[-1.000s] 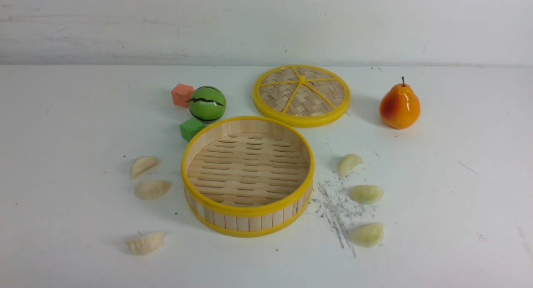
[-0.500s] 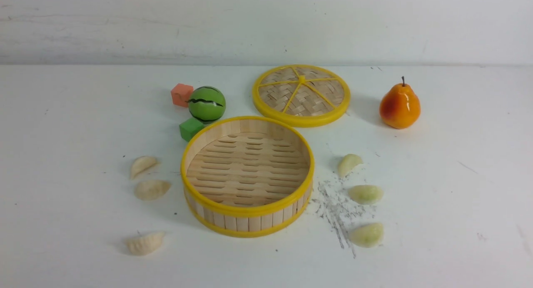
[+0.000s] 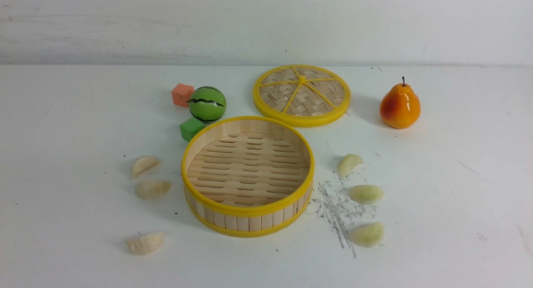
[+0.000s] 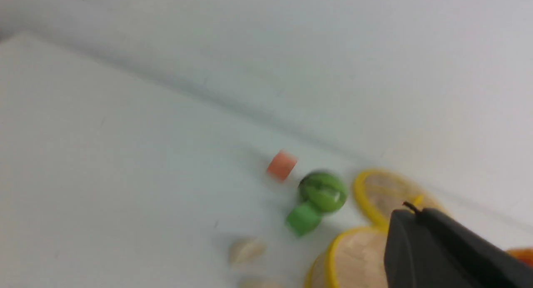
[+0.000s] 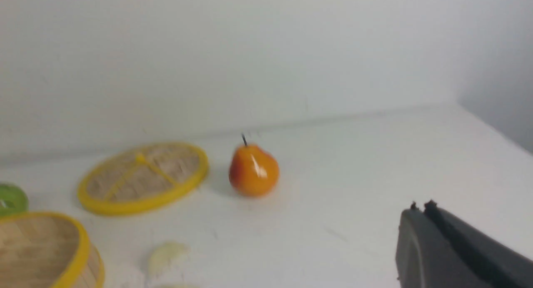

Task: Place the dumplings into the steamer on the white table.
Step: 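Reach for and grasp a dumpling on the table with the left gripper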

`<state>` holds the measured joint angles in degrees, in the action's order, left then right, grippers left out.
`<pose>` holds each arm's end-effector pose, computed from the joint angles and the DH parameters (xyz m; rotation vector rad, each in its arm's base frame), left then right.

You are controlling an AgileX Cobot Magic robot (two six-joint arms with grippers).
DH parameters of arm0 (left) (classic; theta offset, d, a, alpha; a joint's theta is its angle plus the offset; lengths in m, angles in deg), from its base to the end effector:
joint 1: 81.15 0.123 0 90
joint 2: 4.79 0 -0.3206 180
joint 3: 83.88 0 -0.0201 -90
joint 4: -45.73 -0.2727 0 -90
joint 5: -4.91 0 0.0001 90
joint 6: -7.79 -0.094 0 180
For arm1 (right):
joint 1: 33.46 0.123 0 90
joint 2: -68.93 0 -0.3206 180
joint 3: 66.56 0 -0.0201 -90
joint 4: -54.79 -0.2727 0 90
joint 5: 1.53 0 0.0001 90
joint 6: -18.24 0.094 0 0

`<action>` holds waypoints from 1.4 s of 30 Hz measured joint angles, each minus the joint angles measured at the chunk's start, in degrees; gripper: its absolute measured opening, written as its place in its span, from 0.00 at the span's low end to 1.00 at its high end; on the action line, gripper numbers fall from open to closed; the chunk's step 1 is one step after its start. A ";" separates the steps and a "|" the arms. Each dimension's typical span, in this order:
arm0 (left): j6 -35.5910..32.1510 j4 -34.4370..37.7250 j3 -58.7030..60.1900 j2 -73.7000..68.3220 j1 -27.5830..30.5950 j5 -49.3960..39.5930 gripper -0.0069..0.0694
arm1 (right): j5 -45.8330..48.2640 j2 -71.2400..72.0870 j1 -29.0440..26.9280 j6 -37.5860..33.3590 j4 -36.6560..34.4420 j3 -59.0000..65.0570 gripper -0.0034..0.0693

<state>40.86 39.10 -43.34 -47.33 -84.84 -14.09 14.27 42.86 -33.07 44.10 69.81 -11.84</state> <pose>0.1239 -0.0044 0.3730 -0.3858 1.7508 -0.3494 0.0713 -0.0062 0.3174 0.2136 1.6638 0.0957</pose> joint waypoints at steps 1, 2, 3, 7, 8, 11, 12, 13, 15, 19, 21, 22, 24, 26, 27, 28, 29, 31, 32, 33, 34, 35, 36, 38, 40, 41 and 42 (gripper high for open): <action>-0.46 0.54 -2.00 -3.32 0.00 -3.46 0.07 | 2.63 -2.08 0.39 0.00 0.00 -0.21 0.03; -1.35 1.17 -3.77 -6.48 0.00 -6.36 0.07 | 4.95 -4.32 0.95 0.00 -0.35 -0.27 0.03; -2.37 2.02 -5.34 -9.42 0.00 -8.28 0.07 | 7.13 -6.20 1.63 -0.07 -0.91 -0.33 0.03; -11.24 9.60 -10.54 -20.93 0.00 -14.68 0.07 | 15.79 -17.91 6.58 -8.94 -7.93 -0.33 0.03; -13.38 11.76 -11.44 -23.05 0.00 -15.60 0.07 | 17.35 -19.58 7.81 -11.21 -9.95 -0.33 0.03; -21.54 19.63 -14.39 -30.32 -0.05 -19.11 0.07 | 21.20 -27.53 12.19 -23.02 -17.31 -0.37 0.03; -24.60 22.00 -15.48 -32.82 -0.05 -20.37 0.07 | 21.62 -29.89 14.00 -27.07 -19.99 -0.37 0.03; -27.51 23.97 -16.64 -35.26 -0.05 -21.47 0.07 | 21.73 -31.91 15.14 -30.85 -22.59 -0.45 0.03; -31.60 25.84 -19.22 -39.51 -0.05 -22.95 0.07 | 21.44 -34.50 17.49 -36.87 -27.07 -0.62 0.04; -36.16 25.50 -27.30 -47.83 -0.05 -24.07 0.09 | 20.31 -37.67 20.85 -46.58 -34.30 -1.86 0.04; -38.86 24.19 -32.37 -52.24 -0.05 -25.44 0.15 | 19.30 -37.99 21.37 -49.45 -36.95 -2.25 0.04; -41.31 23.54 -35.71 -55.37 -0.05 -26.57 0.21 | 18.61 -38.11 21.37 -50.48 -38.57 -2.46 0.04; -45.32 22.62 -40.20 -60.18 -0.05 -27.60 0.30 | 17.49 -38.11 21.37 -51.15 -40.35 -2.52 0.05; -51.01 20.68 -44.42 -65.38 -0.05 -27.68 0.44 | 17.00 -38.11 21.37 -51.54 -41.78 -2.52 0.05; -53.29 19.28 -45.93 -68.32 -0.05 -27.51 0.50 | 16.87 -38.11 21.37 -51.60 -41.93 -2.52 0.05; -55.67 17.49 -47.18 -70.62 -0.05 -26.99 0.56 | 16.81 -38.11 21.37 -51.66 -42.10 -2.52 0.05; -56.99 16.29 -48.23 -72.78 -0.05 -26.48 0.59 | 16.81 -38.11 21.37 -51.72 -42.15 -2.52 0.05; -58.94 13.95 -49.36 -75.46 -0.05 -25.27 0.63 | 16.65 -38.11 21.37 -51.72 -42.27 -2.52 0.05; -59.59 12.70 -49.87 -77.12 -0.05 -24.38 0.64 | 16.62 -38.11 21.37 -51.72 -42.38 -2.52 0.05; -60.28 11.56 -50.16 -78.83 -0.05 -22.47 0.65 | 16.60 -38.11 21.37 -51.72 -42.50 -2.52 0.05; -60.64 11.19 -50.39 -80.07 -0.05 -21.20 0.65 | 16.55 -38.11 21.37 -51.72 -42.50 -2.52 0.05; -60.86 11.20 -50.45 -80.98 -0.05 -20.29 0.65 | 16.42 -38.11 21.37 -51.77 -42.50 -2.52 0.05; -61.01 11.20 -50.45 -81.99 -0.05 -19.51 0.65 | 16.18 -38.11 21.37 -51.77 -42.50 -2.52 0.05; -61.29 11.20 -50.47 -83.81 -0.05 -19.01 0.63 | 15.82 -38.11 21.37 -51.77 -42.50 -2.52 0.05; -61.50 11.20 -50.52 -85.08 -0.05 -18.95 0.59 | 15.66 -38.11 21.37 -51.77 -42.50 -2.52 0.05; -61.47 11.40 -50.59 -85.42 -0.05 -18.75 0.57 | 15.50 -38.11 21.37 -51.77 -42.50 -2.52 0.06; -61.41 11.40 -50.97 -85.78 -0.05 -18.42 0.50 | 14.96 -38.11 21.37 -51.77 -42.50 -2.52 0.05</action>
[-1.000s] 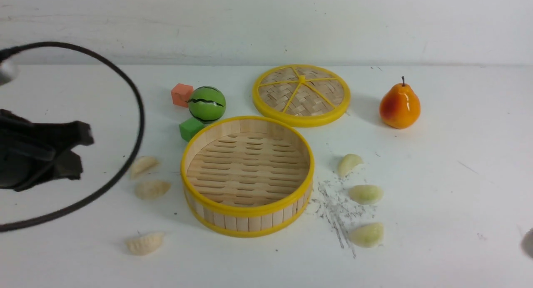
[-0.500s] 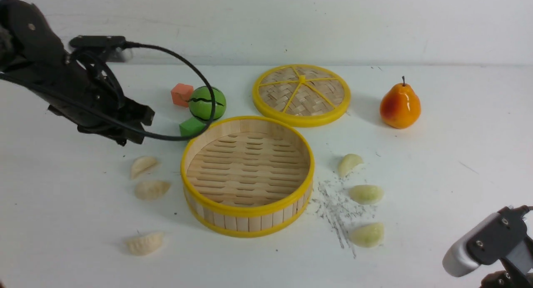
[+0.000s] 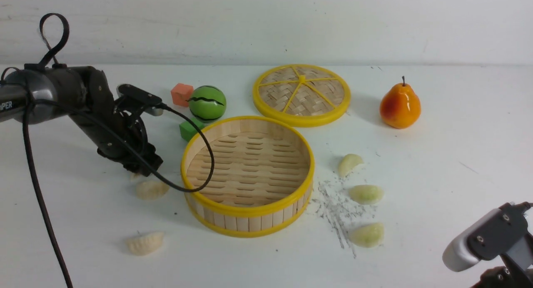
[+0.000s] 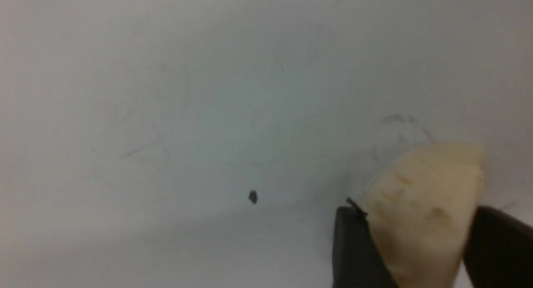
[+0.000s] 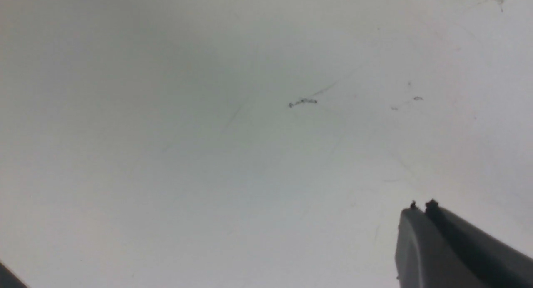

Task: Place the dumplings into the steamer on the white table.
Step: 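Reach for and grasp a dumpling on the table with the left gripper, then place the dumpling into the bamboo steamer basket with the left gripper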

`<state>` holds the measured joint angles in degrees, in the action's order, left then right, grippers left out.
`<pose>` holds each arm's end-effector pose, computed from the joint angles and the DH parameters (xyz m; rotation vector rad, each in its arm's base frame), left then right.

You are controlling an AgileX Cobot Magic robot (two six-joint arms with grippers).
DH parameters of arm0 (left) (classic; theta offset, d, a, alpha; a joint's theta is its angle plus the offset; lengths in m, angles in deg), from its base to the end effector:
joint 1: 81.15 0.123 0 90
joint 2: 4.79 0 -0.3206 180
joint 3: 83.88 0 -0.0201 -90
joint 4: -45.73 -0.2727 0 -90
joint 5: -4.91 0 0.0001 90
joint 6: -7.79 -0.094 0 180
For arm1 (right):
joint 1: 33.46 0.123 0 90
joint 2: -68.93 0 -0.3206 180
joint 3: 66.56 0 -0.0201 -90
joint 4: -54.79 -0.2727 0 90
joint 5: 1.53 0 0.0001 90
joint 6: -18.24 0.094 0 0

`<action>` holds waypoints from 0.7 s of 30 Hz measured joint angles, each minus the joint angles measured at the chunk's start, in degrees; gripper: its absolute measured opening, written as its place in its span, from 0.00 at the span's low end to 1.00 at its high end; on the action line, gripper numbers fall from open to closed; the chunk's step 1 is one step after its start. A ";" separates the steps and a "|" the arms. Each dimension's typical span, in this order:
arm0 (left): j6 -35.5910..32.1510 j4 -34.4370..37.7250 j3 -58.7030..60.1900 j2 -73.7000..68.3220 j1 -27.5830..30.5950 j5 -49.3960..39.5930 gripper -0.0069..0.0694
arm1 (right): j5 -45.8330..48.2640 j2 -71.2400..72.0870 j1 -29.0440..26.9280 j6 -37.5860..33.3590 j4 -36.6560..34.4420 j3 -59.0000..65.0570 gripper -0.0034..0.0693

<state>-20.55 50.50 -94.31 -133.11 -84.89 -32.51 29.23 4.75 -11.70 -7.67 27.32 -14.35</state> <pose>0.4871 -0.0366 0.1795 0.6760 2.6212 0.0401 0.1468 0.0825 0.2342 -0.6136 2.4591 0.4398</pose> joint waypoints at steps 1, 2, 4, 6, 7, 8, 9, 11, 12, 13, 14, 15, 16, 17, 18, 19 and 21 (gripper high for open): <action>0.41 0.13 -0.05 -0.05 0.00 0.05 0.43 | -0.24 0.00 0.01 0.00 0.05 0.00 0.05; 0.58 0.13 -0.05 -0.05 0.00 0.05 0.41 | -0.38 0.00 0.01 0.00 0.05 0.00 0.05; 2.47 0.38 -0.05 0.18 0.00 -0.15 0.38 | -0.48 0.00 0.01 0.00 0.05 0.00 0.06; 5.13 0.65 -0.05 0.97 0.00 -1.25 0.38 | -0.48 0.00 0.01 0.00 0.05 0.00 0.06; 6.53 1.11 -0.12 1.81 0.00 -2.04 0.38 | -0.48 0.00 0.01 0.00 0.05 0.00 0.06; 7.62 1.67 -0.31 2.49 0.00 -2.83 0.38 | -0.48 0.00 0.01 0.00 0.05 0.00 0.06; 9.02 3.00 -0.95 3.78 0.00 -3.90 0.38 | -0.53 0.00 0.01 0.00 0.05 0.00 0.07; 11.53 8.07 -3.41 7.10 -0.29 -5.95 0.38 | -0.76 0.00 0.01 0.00 0.00 0.00 0.07; 11.93 8.59 -3.68 7.39 -0.36 -6.32 0.38 | -0.81 0.00 0.01 0.00 0.00 0.00 0.07; 12.93 12.11 -5.79 9.53 -1.32 -7.30 0.38 | -1.00 0.00 0.01 0.00 -0.25 0.00 0.07; 13.07 13.08 -6.03 9.95 -1.67 -7.42 0.38 | -1.09 0.00 0.01 0.00 -0.26 0.00 0.07; 13.99 15.82 -7.61 10.88 -3.04 -8.45 0.38 | -1.26 0.00 0.01 0.00 -0.45 0.00 0.08; 14.94 17.03 -8.41 11.28 -4.51 -8.88 0.38 | -1.34 0.00 0.01 0.00 -0.45 0.00 0.08; 16.57 17.60 -8.89 11.34 -6.51 -8.99 0.38 | -1.36 0.00 0.01 0.00 -0.47 0.00 0.08; 17.21 17.59 -8.94 11.34 -6.86 -8.99 0.38 | -1.36 0.00 0.01 0.00 -0.54 0.00 0.08; 19.75 16.86 -8.99 10.63 -9.66 -9.01 0.38 | -1.36 0.00 0.01 0.00 -0.60 0.00 0.08; 24.08 13.27 -8.99 8.82 -12.86 -8.59 0.38 | -1.36 0.00 0.01 0.00 -0.60 0.00 0.08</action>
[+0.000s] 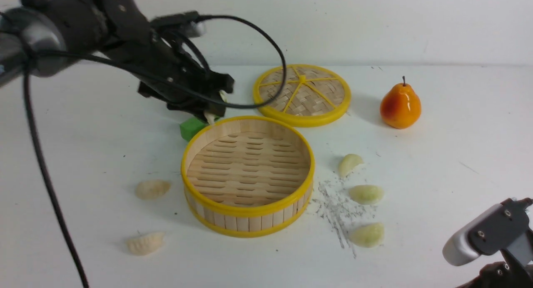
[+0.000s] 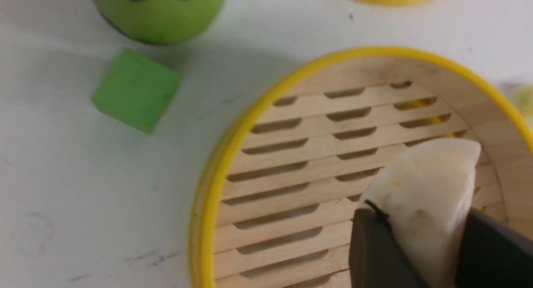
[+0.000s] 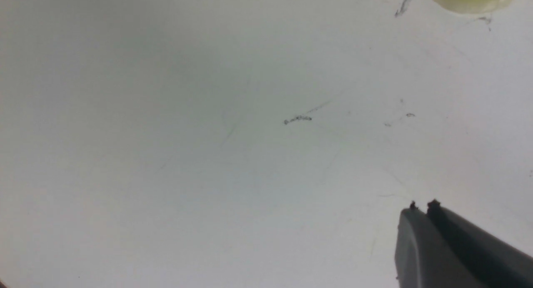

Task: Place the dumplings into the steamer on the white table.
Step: 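Place the dumpling into the bamboo steamer basket with the left gripper, then reach for and grasp a dumpling on the table with the left gripper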

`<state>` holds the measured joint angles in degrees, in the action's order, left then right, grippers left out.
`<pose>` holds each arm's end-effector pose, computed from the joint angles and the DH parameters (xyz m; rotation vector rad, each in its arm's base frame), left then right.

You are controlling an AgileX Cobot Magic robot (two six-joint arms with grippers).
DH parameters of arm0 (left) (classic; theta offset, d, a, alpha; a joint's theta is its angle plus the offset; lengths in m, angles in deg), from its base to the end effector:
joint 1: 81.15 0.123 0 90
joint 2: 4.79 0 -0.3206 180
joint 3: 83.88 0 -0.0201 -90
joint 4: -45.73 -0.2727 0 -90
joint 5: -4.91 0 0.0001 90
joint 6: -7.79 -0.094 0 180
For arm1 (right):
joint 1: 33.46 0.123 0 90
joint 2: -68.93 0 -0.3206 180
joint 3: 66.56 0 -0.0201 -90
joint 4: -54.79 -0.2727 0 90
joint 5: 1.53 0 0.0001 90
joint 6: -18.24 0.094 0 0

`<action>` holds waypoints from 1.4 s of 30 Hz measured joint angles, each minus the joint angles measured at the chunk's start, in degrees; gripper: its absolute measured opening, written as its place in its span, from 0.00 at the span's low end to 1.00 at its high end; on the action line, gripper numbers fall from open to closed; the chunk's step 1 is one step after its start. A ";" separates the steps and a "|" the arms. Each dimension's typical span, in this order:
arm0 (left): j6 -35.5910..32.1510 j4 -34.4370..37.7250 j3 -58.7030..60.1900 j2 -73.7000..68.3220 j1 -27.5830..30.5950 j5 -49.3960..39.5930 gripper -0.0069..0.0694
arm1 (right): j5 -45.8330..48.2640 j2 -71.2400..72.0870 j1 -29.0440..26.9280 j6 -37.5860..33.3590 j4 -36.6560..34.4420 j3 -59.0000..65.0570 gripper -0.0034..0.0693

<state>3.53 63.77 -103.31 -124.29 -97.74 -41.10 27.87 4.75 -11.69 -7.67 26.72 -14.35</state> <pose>0.4568 -0.1580 0.2994 0.2716 2.5367 -0.4572 0.1487 0.0828 0.2355 -0.5921 2.4407 0.4412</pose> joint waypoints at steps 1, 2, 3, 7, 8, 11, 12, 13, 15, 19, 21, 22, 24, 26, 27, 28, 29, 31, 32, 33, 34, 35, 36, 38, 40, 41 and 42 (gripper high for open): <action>1.92 -2.53 0.00 -1.14 -1.07 0.27 0.38 | 0.06 0.00 0.00 0.00 0.00 0.00 0.08; 5.36 -5.71 0.00 -2.57 -2.40 0.75 0.38 | 0.11 0.00 0.00 0.00 0.00 0.00 0.09; 7.27 -7.71 0.00 -3.51 -3.28 0.96 0.38 | 0.30 0.00 0.00 0.00 0.00 0.00 0.09; 12.23 -13.92 0.00 -6.74 -5.01 2.05 0.38 | 0.91 0.00 0.00 0.00 -0.02 0.00 0.09; 13.16 -15.38 0.00 -7.89 -5.57 2.66 0.40 | 0.91 0.00 0.00 0.00 -0.32 0.00 0.10; 13.60 -15.53 0.00 -8.61 -5.97 2.73 0.49 | 1.10 0.00 0.00 0.00 -1.04 0.00 0.10; 13.67 -15.46 0.00 -8.60 -5.97 2.67 0.53 | 1.09 0.00 0.00 0.00 -1.26 0.00 0.10; 13.80 -15.46 0.00 -8.52 -6.01 2.52 0.57 | 1.15 0.00 0.00 0.00 -1.48 0.00 0.10; 15.07 -15.89 -0.14 -7.98 -6.01 1.31 0.66 | 1.15 0.00 0.00 0.00 -1.65 0.00 0.10; 16.96 -19.78 -0.69 -4.91 -6.01 -2.92 0.69 | 1.31 0.00 0.00 0.00 -1.71 0.00 0.11; 17.01 -23.46 -0.87 -2.16 -6.01 -7.58 0.68 | 1.38 0.00 0.00 0.00 -1.71 0.00 0.12; 17.01 -25.49 -0.90 -0.79 -5.96 -11.56 0.66 | 1.42 0.00 0.00 0.00 -1.76 0.00 0.12; 16.33 -27.01 -0.84 1.10 -5.96 -17.59 0.63 | 1.58 0.00 0.00 0.00 -1.87 0.00 0.12; 14.75 -26.25 0.17 2.64 -5.90 -21.24 0.60 | 1.61 0.00 0.00 0.00 -2.05 0.00 0.13; 12.76 -23.28 2.62 4.27 -5.85 -22.92 0.56 | 1.78 0.00 0.00 0.00 -2.40 0.00 0.13; 11.03 -20.79 5.28 5.60 -5.85 -23.36 0.53 | 2.03 0.00 0.00 0.00 -2.65 0.00 0.13; 9.80 -18.95 6.79 6.33 -5.85 -23.46 0.51 | 2.20 0.00 0.00 0.00 -2.63 0.00 0.13; 7.29 -16.10 12.32 8.70 -6.03 -23.03 0.47 | 2.43 0.00 0.00 0.00 -2.63 0.00 0.13; 6.71 -15.95 14.55 9.68 -6.03 -22.21 0.46 | 2.49 0.00 0.00 0.00 -2.68 0.00 0.14; 6.37 -16.57 17.13 11.01 -6.03 -20.37 0.45 | 2.49 0.00 0.00 0.00 -2.90 0.00 0.14; 6.26 -17.74 18.95 11.55 -6.03 -19.01 0.44 | 2.49 0.00 0.00 0.00 -2.97 0.00 0.14; 6.26 -19.12 20.52 12.15 -5.98 -16.56 0.44 | 2.49 0.00 0.00 0.00 -3.23 0.00 0.14; 6.21 -21.34 22.51 12.60 -5.98 -14.12 0.44 | 2.49 0.00 0.00 0.00 -3.55 0.00 0.14; 5.99 -22.58 23.65 12.60 -5.98 -11.92 0.45 | 2.49 0.00 0.00 0.00 -3.69 0.00 0.14; 5.11 -23.20 25.11 12.21 -5.98 -10.00 0.46 | 2.60 0.00 0.00 0.00 -3.95 0.00 0.14; 3.34 -23.50 26.11 11.64 -5.98 -8.90 0.49 | 2.68 0.00 0.00 0.00 -4.13 0.00 0.14; 1.95 -23.81 26.48 11.05 -5.98 -8.66 0.50 | 2.68 0.00 0.00 0.00 -4.13 0.00 0.14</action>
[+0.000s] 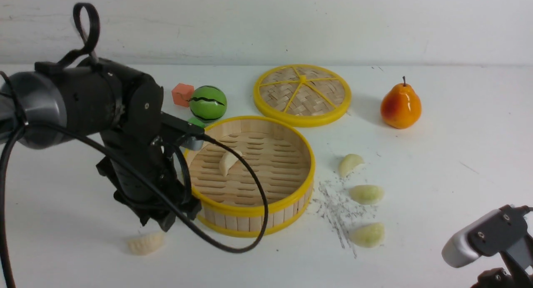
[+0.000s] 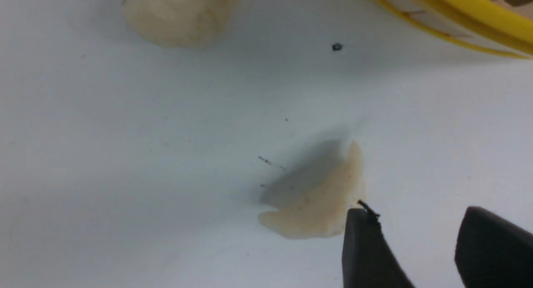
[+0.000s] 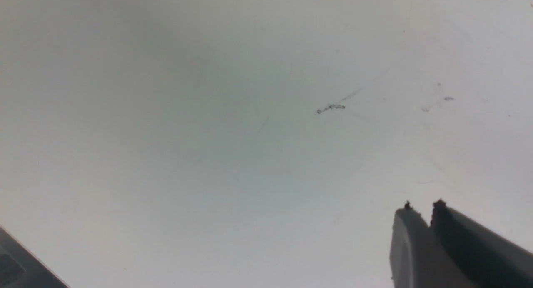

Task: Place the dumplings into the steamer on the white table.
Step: 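Reach for and grasp a dumpling on the table with the left gripper, then place the dumpling into the bamboo steamer basket with the left gripper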

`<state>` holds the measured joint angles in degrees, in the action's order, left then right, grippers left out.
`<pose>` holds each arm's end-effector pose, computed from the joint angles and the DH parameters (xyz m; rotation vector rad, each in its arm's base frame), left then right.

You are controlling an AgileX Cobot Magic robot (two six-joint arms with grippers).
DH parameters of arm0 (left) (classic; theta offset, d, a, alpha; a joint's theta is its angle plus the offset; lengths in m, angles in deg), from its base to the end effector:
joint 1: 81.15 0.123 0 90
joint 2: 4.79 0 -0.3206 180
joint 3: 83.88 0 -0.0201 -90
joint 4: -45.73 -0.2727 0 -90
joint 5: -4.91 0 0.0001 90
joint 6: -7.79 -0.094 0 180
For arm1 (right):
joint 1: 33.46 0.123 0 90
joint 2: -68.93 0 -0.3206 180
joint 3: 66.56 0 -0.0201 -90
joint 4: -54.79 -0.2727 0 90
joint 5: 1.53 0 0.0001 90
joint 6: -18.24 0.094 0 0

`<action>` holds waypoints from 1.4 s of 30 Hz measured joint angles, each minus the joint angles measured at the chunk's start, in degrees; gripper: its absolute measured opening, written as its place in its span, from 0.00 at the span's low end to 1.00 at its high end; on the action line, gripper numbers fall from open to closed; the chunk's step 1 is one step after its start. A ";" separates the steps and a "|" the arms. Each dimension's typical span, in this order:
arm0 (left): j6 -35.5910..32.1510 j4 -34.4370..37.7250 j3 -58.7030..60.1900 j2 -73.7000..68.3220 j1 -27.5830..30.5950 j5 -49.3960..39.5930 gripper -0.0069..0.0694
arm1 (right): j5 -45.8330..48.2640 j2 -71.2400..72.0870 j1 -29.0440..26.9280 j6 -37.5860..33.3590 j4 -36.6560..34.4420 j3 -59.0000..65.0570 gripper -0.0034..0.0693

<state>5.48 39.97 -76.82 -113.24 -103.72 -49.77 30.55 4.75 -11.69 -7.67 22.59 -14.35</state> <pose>0.3468 -0.1358 0.2355 0.7105 2.8702 0.0821 0.1443 0.0863 0.2351 -0.5489 2.4841 0.5287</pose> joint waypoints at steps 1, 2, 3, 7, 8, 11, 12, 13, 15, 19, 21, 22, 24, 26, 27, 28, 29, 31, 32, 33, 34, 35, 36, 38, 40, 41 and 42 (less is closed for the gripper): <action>-1.39 -0.30 0.15 -0.53 0.00 0.18 0.51 | 0.05 0.00 0.00 0.00 -0.05 0.00 0.14; -2.58 -0.75 0.26 -1.34 0.00 0.26 0.52 | 0.14 0.00 0.00 0.00 -0.13 0.00 0.15; -3.48 -1.42 0.26 -2.18 0.00 0.53 0.53 | 0.14 0.00 0.00 0.00 -0.18 0.00 0.15; -4.52 -3.90 0.26 -4.92 0.00 1.15 0.53 | 0.38 0.00 0.00 0.00 -0.49 0.00 0.15; -4.56 -4.59 0.26 -6.12 0.00 1.22 0.53 | 0.50 0.00 0.00 0.00 -0.63 0.00 0.16; -3.99 -5.75 0.26 -8.42 0.00 1.41 0.48 | 0.78 0.00 0.00 0.00 -0.81 0.00 0.16; -3.25 -5.76 0.20 -8.81 0.00 1.16 0.45 | 0.81 0.00 0.00 0.00 -0.81 0.00 0.16; -1.66 -5.80 0.15 -8.93 0.00 1.10 0.39 | 0.81 0.00 0.00 0.00 -0.81 0.00 0.17; 1.66 -5.95 -0.01 -8.93 0.00 0.90 0.33 | 0.81 0.00 0.00 0.00 -0.81 0.00 0.17; 8.57 -4.36 -2.88 -9.12 0.00 -4.49 0.32 | 0.85 0.00 0.00 -0.10 -0.81 0.00 0.18; 8.82 -0.78 -6.41 -7.62 0.00 -8.21 0.32 | 0.79 0.00 0.00 -0.16 -0.81 0.00 0.18; 8.75 -0.34 -6.80 -7.42 0.00 -8.47 0.32 | 0.79 0.00 0.00 -0.16 -0.81 0.00 0.18; 8.17 5.01 -10.90 -4.97 0.00 -9.37 0.32 | 0.29 0.00 0.00 -0.16 -0.81 0.00 0.18; 6.61 13.92 -15.83 -2.97 0.00 -6.42 0.32 | -0.75 0.00 0.00 -0.21 -0.82 0.00 0.18; 5.52 17.22 -17.16 -2.70 0.00 -3.99 0.32 | -1.05 0.00 0.00 -0.21 -0.82 0.00 0.18; 3.97 21.19 -18.54 -2.77 0.00 -1.18 0.32 | -1.28 0.00 0.00 -0.21 -0.82 0.00 0.18; 2.84 24.07 -19.44 -3.18 -0.06 0.44 0.32 | -1.43 0.00 0.00 -0.21 -0.82 0.00 0.18; 1.05 29.63 -21.12 -5.07 -0.12 5.60 0.32 | -1.50 0.00 0.00 -0.21 -0.82 0.00 0.18; 0.74 30.95 -21.59 -6.17 -0.12 7.54 0.32 | -1.50 0.00 0.00 -0.21 -0.82 0.00 0.18; 0.46 32.01 -22.00 -7.72 -0.12 9.68 0.32 | -1.50 0.00 0.00 -0.21 -0.82 0.00 0.18; 0.32 32.49 -22.26 -9.01 -0.12 11.33 0.32 | -1.50 0.00 0.00 -0.21 -0.82 0.00 0.19; 0.26 32.71 -22.56 -10.63 -0.12 12.29 0.32 | -1.50 0.00 0.00 -0.21 -0.82 0.00 0.19; 0.26 32.63 -22.81 -12.76 -0.12 12.89 0.32 | -1.54 0.00 0.00 -0.21 -0.82 0.00 0.19; 0.83 31.69 -22.87 -15.15 -0.07 12.95 0.32 | -1.54 0.00 0.00 -0.21 -0.82 0.00 0.19; 1.03 30.82 -22.87 -16.41 -0.07 13.25 0.32 | -1.54 0.00 0.00 -0.21 -0.82 0.00 0.19; 1.13 30.11 -22.87 -16.99 -0.07 13.88 0.32 | -1.54 0.00 0.00 -0.21 -0.82 0.00 0.19; 1.13 29.74 -22.87 -17.33 -0.07 14.35 0.32 | -1.54 0.00 0.00 -0.21 -0.82 0.00 0.19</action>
<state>6.61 69.71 -99.69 -130.57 -103.79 -35.42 29.01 4.75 -11.69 -7.88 21.77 -14.35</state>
